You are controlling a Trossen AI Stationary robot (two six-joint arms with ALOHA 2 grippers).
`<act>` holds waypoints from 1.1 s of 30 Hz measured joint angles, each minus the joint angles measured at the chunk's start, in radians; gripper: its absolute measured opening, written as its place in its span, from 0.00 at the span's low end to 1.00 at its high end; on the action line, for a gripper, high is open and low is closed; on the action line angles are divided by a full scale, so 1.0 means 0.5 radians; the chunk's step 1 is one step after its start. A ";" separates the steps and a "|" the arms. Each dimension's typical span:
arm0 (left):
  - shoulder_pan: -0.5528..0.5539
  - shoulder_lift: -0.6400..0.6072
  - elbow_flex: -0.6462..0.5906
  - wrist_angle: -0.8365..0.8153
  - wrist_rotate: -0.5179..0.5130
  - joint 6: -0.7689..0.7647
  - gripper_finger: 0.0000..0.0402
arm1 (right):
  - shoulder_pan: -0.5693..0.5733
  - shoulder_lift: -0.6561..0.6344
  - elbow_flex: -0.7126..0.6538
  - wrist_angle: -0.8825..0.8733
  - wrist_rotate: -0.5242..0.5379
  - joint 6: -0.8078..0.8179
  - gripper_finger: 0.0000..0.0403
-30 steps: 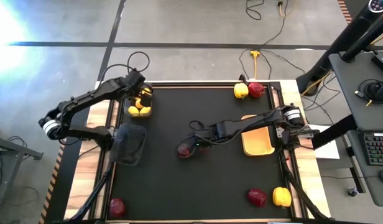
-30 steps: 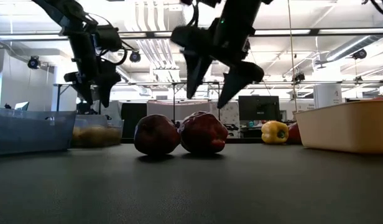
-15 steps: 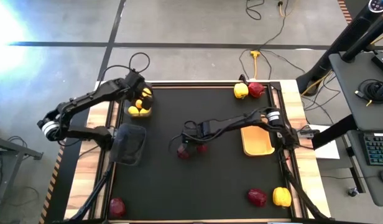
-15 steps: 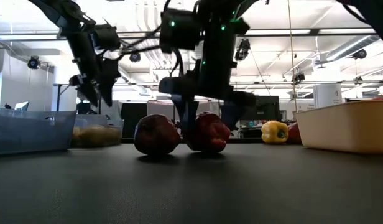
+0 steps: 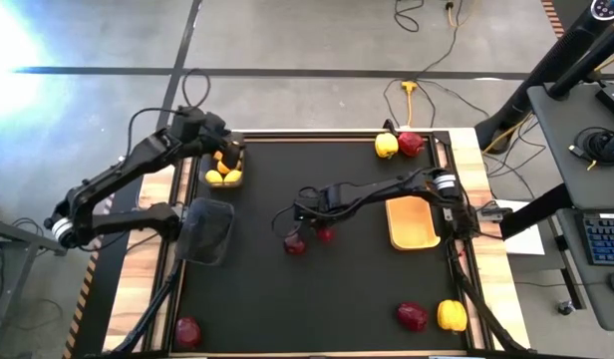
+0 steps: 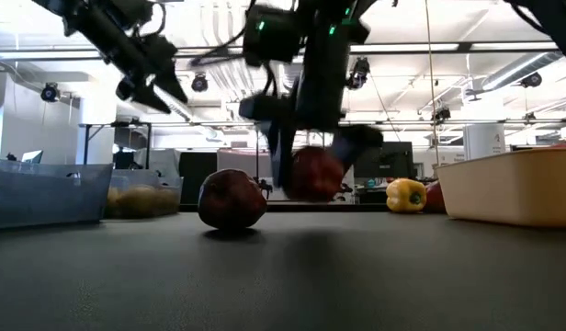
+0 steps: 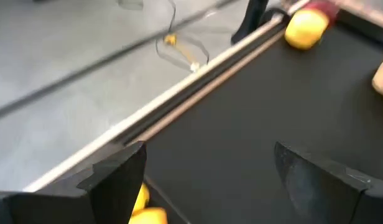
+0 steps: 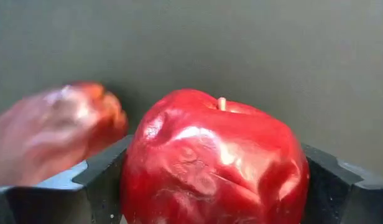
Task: Sort produce into baskets
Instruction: Put the red apple into the yellow bin
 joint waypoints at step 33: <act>-0.849 -0.016 -0.001 0.558 0.709 -0.013 0.77 | -0.234 -1.340 -1.587 -0.489 0.486 0.747 0.88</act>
